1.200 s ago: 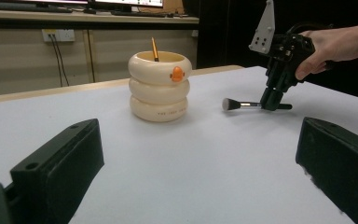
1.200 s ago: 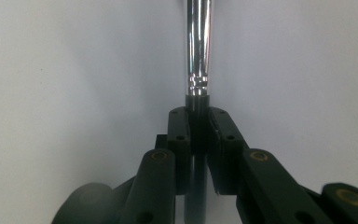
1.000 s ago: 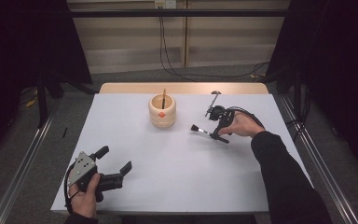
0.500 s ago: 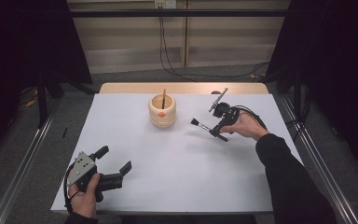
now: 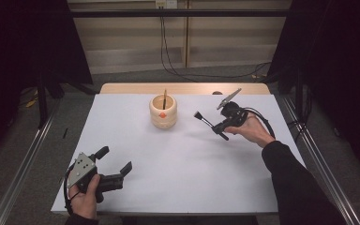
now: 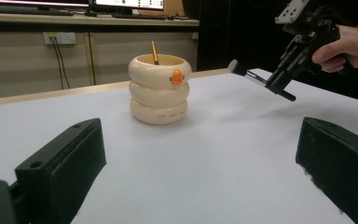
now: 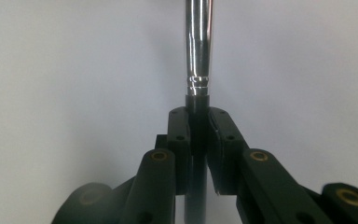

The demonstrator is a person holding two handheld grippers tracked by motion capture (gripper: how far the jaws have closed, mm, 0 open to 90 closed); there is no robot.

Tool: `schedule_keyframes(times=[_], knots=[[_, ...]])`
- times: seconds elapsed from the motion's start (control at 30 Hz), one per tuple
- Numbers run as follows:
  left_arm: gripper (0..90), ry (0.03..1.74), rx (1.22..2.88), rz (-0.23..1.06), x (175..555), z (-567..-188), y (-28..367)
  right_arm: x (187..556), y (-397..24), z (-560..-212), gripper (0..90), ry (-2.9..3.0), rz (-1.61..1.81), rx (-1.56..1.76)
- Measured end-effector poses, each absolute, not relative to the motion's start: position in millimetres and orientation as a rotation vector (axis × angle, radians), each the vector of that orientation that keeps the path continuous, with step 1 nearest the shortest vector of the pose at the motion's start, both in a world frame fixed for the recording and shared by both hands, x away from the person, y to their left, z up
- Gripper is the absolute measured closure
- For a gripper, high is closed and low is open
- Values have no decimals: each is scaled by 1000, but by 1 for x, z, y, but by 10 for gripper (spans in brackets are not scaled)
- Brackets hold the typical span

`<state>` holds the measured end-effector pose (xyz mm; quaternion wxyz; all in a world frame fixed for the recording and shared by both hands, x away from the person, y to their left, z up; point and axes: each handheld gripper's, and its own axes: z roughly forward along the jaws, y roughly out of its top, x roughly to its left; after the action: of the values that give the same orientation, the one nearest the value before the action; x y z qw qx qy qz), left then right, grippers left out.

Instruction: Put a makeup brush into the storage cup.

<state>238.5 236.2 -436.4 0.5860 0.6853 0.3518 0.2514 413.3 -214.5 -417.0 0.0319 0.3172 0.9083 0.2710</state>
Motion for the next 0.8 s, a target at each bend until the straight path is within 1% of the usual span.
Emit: schedule_keyframes(times=[0.13, 0.5, 0.8], knots=[[13, 824, 1590, 582, 239, -437, 236, 410, -219, -414, 809, 2736, 912, 1004], [14, 821, 1581, 583, 238, -436, 236, 400, -231, -407, 809, 2562, 1121, 950], [13, 825, 1587, 591, 238, -436, 237, 383, -236, -402, 809, 2452, 1304, 908]])
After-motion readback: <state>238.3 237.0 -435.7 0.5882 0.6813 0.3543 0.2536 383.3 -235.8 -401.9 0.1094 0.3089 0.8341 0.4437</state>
